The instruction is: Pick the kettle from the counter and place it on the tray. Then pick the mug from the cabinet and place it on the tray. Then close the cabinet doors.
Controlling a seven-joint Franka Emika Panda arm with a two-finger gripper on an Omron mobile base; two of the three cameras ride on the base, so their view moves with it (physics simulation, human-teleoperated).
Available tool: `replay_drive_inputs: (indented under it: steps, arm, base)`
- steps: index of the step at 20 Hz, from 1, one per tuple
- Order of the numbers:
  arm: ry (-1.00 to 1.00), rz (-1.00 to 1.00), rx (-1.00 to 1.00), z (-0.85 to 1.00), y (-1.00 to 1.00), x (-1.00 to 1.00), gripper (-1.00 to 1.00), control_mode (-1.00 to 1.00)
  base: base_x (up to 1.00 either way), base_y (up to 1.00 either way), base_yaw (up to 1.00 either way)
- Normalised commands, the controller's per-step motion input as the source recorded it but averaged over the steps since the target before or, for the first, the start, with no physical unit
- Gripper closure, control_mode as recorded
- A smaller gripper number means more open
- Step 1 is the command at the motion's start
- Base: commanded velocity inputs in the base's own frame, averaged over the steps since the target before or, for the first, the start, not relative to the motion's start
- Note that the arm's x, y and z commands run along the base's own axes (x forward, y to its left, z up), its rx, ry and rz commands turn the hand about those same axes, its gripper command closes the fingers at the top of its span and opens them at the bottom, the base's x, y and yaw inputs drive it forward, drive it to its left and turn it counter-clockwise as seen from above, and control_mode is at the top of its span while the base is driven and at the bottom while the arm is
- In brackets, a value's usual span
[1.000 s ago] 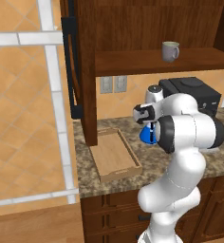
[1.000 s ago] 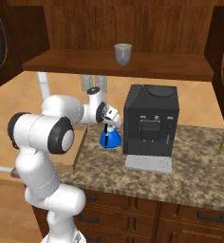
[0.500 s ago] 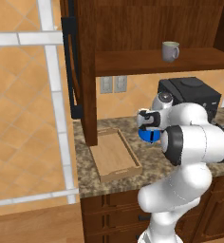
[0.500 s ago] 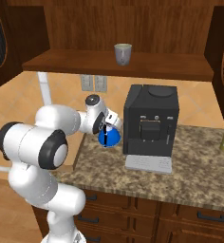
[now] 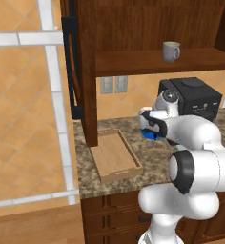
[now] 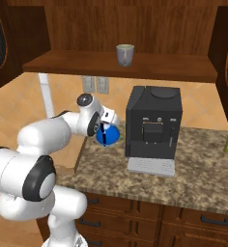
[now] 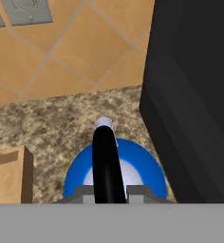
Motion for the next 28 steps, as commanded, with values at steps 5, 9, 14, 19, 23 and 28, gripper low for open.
replay_drive_inputs:
  steps: [5,9,14,19,23,28]
  arm:
    - [0.0,0.07,-0.05,0.39,0.57,-0.17,1.0,-1.0]
    - [0.07,0.07,-0.11,0.21,0.83,-0.41,1.0,-1.0]
    - [0.05,0.08,-0.05,0.06,0.79,-0.42,1.0,-1.0]
    - [0.0,0.01,0.0,0.0,0.67,-0.02,1.0,-1.0]
    - [0.0,0.0,0.0,-0.33,0.21,0.17,1.0,-1.0]
    - [0.0,0.0,0.0,-0.33,0.2,0.2,1.0,-1.0]
  base:
    - [0.0,0.0,0.0]
    - [0.0,0.0,0.0]
    - [0.0,0.0,0.0]
    - [0.0,0.0,0.0]
    - [0.0,0.0,0.0]
    - [0.0,0.0,0.0]
